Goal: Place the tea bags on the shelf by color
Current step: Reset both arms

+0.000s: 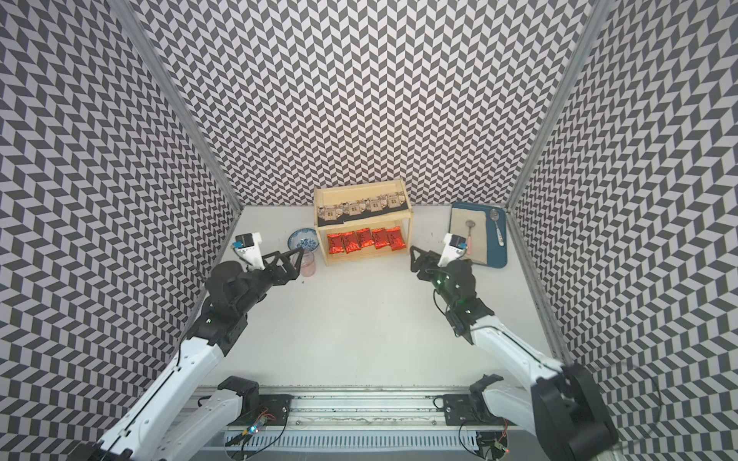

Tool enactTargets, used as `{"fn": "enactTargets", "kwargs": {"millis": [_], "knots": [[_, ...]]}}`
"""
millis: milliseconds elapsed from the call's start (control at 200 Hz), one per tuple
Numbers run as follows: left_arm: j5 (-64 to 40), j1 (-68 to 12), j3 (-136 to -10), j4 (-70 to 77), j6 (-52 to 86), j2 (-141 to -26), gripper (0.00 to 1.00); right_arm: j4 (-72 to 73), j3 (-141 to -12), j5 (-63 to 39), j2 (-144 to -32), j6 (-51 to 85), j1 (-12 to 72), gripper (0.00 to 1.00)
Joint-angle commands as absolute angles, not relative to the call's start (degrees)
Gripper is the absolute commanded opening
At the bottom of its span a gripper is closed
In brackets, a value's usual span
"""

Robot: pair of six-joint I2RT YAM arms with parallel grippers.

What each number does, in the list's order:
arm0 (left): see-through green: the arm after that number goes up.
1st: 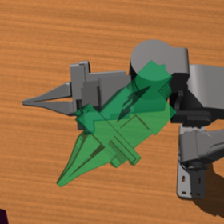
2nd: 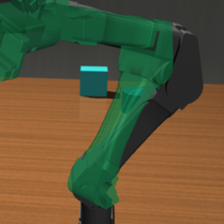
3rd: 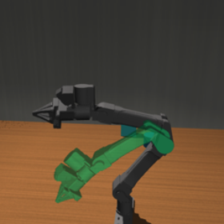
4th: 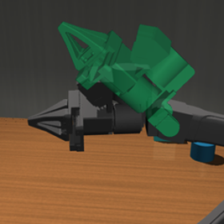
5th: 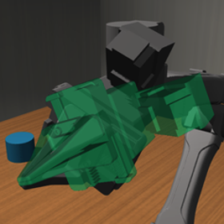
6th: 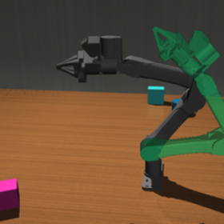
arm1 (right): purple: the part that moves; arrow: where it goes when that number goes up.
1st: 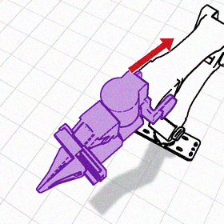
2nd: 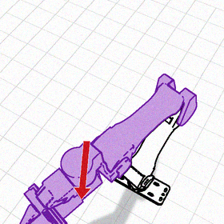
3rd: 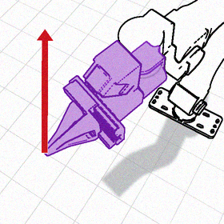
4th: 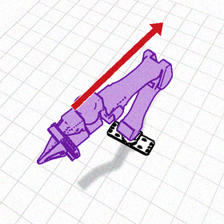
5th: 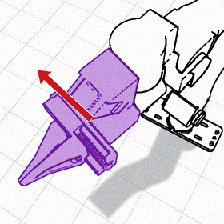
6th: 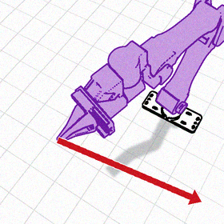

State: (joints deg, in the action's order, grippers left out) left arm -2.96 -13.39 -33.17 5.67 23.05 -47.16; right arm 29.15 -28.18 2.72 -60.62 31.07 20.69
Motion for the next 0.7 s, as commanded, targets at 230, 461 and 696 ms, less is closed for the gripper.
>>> {"fn": "enactTargets", "kwargs": {"millis": [230, 461, 696], "knots": [[16.2, -6.2, -17.8, 37.9, 2.9, -66.5, 1.00, 44.7, -19.6, 13.1, -62.0, 7.9, 6.4, 0.70], [3.8, 0.6, -13.8, 60.6, -1.0, -77.7, 1.00, 58.1, -17.8, 16.2, -75.9, 3.0, 3.9, 0.70], [-0.3, 2.6, -15.5, 59.6, 2.2, -79.3, 1.00, 69.8, -12.2, 16.7, -73.1, 4.2, 2.9, 0.71]]}}
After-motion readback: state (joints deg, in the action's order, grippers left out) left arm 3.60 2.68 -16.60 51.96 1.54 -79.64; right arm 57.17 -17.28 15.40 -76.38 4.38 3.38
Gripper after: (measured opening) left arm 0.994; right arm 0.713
